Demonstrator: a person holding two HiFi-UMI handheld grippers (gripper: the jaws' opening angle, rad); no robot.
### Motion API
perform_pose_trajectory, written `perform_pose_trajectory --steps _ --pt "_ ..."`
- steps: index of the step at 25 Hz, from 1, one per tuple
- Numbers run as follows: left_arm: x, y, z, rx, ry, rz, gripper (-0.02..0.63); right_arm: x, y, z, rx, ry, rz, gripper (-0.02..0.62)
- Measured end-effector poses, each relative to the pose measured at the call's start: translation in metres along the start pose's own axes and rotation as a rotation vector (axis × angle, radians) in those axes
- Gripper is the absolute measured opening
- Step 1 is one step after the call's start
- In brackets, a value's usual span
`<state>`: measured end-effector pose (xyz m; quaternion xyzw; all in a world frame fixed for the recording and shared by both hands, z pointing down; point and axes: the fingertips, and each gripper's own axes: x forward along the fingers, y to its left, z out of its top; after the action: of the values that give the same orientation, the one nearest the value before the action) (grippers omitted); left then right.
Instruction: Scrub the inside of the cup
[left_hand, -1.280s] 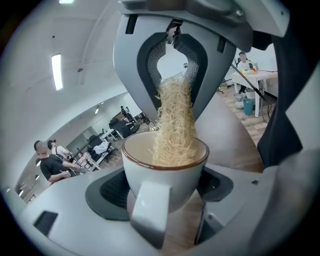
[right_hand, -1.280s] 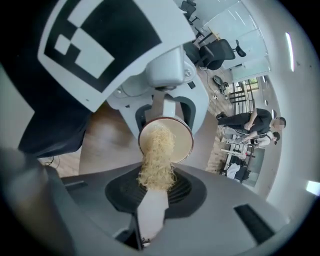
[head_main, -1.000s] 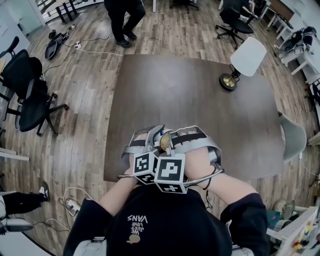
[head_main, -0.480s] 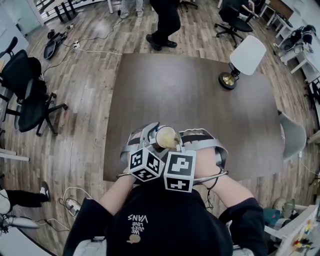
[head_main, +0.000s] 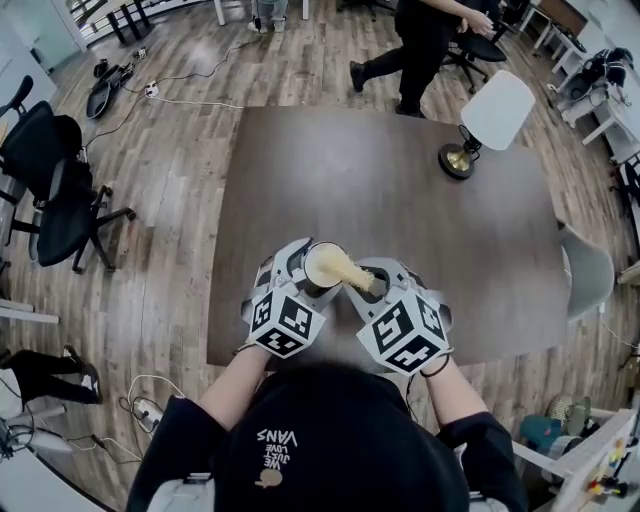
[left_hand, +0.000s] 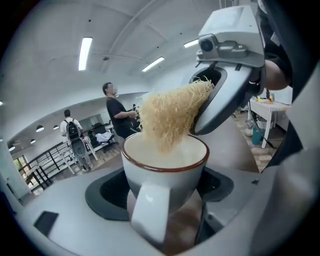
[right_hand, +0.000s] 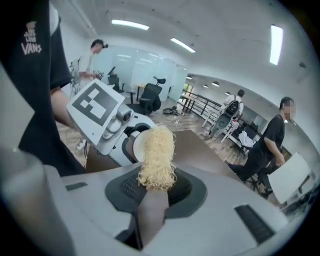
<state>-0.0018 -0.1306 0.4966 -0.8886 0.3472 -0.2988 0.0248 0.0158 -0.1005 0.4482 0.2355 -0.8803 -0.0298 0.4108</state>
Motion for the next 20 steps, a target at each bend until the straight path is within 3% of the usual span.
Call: perform_pose_trajectory --steps 3,8,16,20 --pt "0.004 0.002 0.004 -0.060 -0.027 -0.018 0.402 -0.001 -0.008 0.000 0.176 -0.125 0.003 0.081" --pt "0.011 0.003 0.009 -0.087 -0.053 -0.034 0.402 -0.008 -0.022 -0.004 0.411 -0.301 -0.002 0.081" --pt "0.026 0.013 0.001 -0.174 -0.079 -0.057 0.402 -0.039 -0.045 -0.016 0.689 -0.592 -0.118 0.081" --pt "0.038 0.022 -0.008 -0.217 -0.086 -0.041 0.402 -0.055 -0.049 -0.032 0.751 -0.647 -0.160 0.081"
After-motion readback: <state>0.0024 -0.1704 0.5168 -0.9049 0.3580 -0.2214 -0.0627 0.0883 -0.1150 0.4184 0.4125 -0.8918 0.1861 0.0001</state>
